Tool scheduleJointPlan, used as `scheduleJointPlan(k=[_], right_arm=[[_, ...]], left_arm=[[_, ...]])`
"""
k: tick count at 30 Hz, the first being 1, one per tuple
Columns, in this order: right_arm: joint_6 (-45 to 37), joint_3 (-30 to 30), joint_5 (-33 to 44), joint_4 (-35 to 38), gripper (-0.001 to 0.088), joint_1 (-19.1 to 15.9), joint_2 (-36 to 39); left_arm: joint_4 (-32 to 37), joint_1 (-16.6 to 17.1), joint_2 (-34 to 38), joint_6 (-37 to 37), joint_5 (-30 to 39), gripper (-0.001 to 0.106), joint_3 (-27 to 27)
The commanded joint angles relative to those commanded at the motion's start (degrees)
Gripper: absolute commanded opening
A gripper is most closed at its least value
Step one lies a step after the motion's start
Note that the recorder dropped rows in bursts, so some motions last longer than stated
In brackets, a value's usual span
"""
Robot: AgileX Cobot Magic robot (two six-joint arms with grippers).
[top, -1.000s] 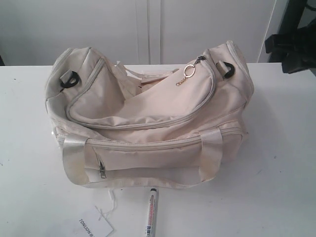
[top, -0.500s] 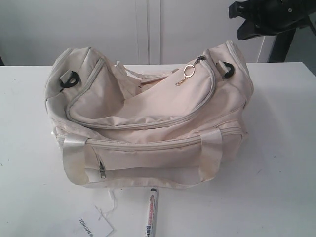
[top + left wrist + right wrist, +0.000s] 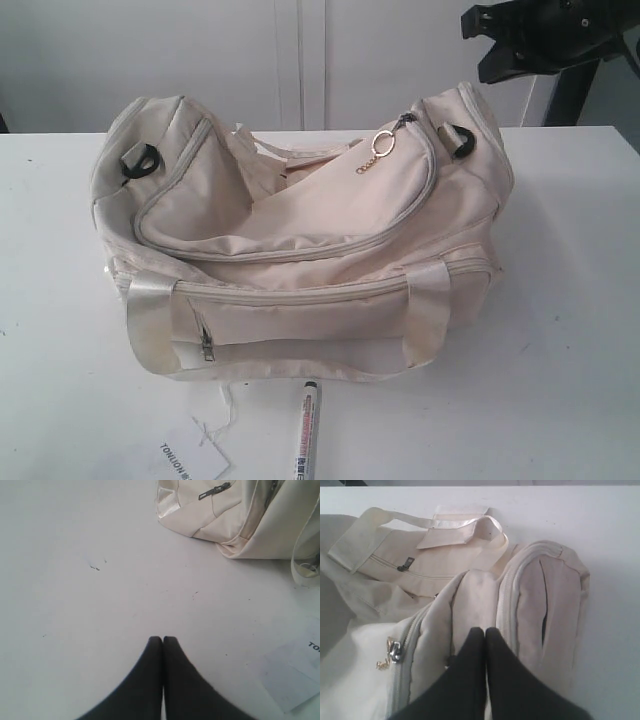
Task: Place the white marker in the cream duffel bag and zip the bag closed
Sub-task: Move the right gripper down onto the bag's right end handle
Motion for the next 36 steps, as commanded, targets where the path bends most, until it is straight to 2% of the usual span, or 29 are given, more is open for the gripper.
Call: scheduleJointPlan(k=[5, 16, 23, 29, 36], right_arm=[[0.00, 0.00, 2.93, -0.22, 0.0000, 0.00, 0.00], [0.00, 0.00, 3.78, -0.57, 0.0000, 0.00, 0.00], [0.00, 0.00, 4.21, -4.38, 0.0000, 0.00, 0.00], [0.00, 0.00, 3.95, -4.49, 0.0000, 0.00, -0.11], [0.10, -3.75, 4.46, -4.49, 0.0000, 0.00, 0.25]], left_arm=[[0.00, 0.00, 0.00, 0.00, 0.00, 0.000, 0.00], [0.00, 0.00, 0.00, 0.00, 0.00, 0.000, 0.00], [0.00, 0.00, 0.00, 0.00, 0.00, 0.000, 0.00], [0.00, 0.00, 0.00, 0.00, 0.00, 0.000, 0.00], [0.00, 0.00, 0.00, 0.00, 0.00, 0.000, 0.00]])
